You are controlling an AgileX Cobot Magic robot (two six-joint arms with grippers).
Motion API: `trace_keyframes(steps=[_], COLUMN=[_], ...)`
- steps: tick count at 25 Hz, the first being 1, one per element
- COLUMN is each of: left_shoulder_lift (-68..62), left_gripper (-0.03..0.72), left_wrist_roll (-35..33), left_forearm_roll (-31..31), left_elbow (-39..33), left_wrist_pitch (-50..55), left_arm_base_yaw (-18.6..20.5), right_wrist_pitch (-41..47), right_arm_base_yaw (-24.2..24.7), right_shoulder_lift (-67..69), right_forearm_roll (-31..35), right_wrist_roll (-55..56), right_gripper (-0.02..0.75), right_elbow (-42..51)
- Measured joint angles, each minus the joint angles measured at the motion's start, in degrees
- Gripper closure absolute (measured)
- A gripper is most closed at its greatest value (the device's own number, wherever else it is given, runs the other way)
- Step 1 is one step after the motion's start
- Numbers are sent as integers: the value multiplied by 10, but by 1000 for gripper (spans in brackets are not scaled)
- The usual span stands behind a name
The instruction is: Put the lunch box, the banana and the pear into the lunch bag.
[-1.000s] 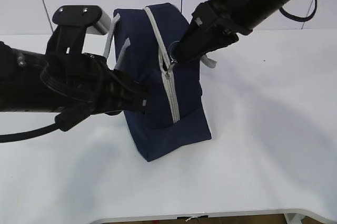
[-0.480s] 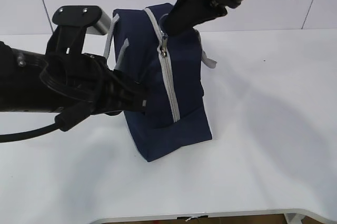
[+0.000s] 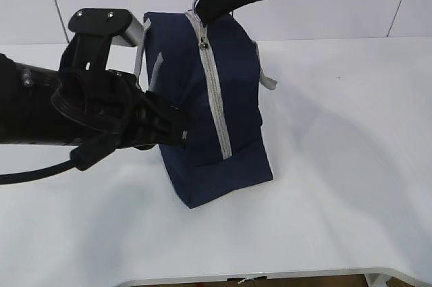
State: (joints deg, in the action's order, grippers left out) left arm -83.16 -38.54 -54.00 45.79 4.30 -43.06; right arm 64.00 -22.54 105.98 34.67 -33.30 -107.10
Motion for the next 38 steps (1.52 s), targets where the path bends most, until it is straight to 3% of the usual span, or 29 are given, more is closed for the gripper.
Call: trace_keyframes(steps=[16, 38], left_shoulder_lift=[0, 0], left_gripper=[701, 701], left_wrist_roll=[0, 0], left_forearm_roll=[3, 85], left_elbow=[0, 1], left_wrist_pitch=[13, 54], left_arm_base_yaw=[0, 0], right_wrist_pitch=[-14, -61], right_arm_base_yaw=[0, 54], right_shoulder_lift=[164, 224], right_forearm_roll=[-56, -29], right_wrist_roll=[44, 34], right_gripper=[720, 720], right_elbow=[-234, -255])
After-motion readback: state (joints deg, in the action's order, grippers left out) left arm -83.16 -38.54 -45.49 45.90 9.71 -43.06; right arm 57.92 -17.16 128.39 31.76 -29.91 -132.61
